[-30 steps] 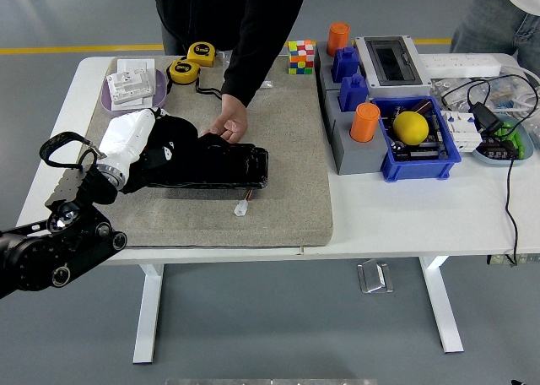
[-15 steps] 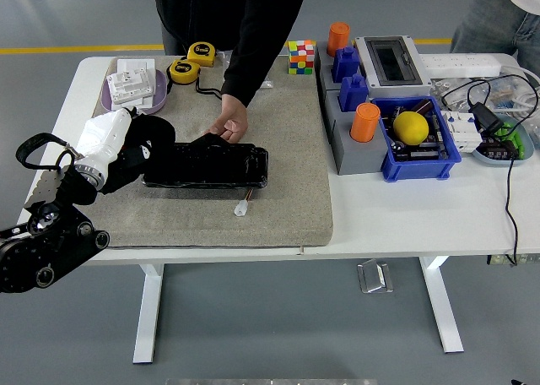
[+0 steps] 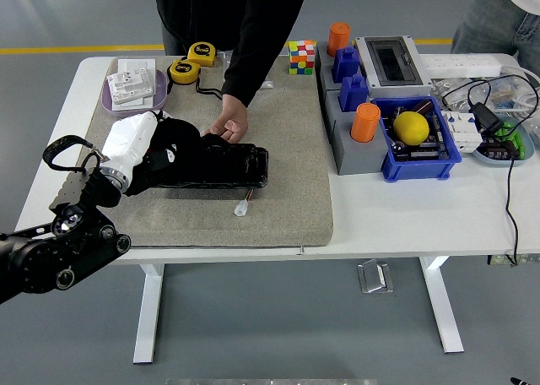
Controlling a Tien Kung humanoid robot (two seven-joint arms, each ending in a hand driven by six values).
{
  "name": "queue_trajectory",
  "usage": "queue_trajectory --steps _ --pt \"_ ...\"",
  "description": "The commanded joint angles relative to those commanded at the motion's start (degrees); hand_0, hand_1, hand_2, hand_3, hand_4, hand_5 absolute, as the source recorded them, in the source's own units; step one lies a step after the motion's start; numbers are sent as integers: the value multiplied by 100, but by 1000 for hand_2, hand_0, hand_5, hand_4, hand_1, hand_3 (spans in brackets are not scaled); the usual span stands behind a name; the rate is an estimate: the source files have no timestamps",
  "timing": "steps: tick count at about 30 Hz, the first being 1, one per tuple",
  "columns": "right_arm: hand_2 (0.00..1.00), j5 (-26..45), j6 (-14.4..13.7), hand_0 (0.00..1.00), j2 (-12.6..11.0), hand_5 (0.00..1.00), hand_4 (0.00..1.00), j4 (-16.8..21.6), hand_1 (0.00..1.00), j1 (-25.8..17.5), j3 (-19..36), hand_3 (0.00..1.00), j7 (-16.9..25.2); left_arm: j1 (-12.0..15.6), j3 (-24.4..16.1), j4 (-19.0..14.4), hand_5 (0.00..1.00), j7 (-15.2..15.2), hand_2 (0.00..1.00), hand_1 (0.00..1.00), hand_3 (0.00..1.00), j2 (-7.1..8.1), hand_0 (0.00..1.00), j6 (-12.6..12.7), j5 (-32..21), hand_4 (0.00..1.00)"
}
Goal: Pick the rag up,wipe the panel,place it on the desk
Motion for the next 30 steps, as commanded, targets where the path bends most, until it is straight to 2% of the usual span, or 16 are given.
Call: queue_trajectory --steps 13,20,30 --pt "702 27 18 758 -16 548 998 -8 569 9 -94 599 -7 -280 510 -90 2 40 501 119 487 -276 192 -11 -125 269" --pt "701 28 11 758 -19 549 998 6 569 26 -120 599 -3 -492 852 -189 2 80 501 120 487 -481 192 -26 -186 269" --pt "701 36 13 758 -54 548 998 12 569 51 -165 599 -19 -688 1048 -236 2 127 501 119 488 -636 192 -42 -184 268"
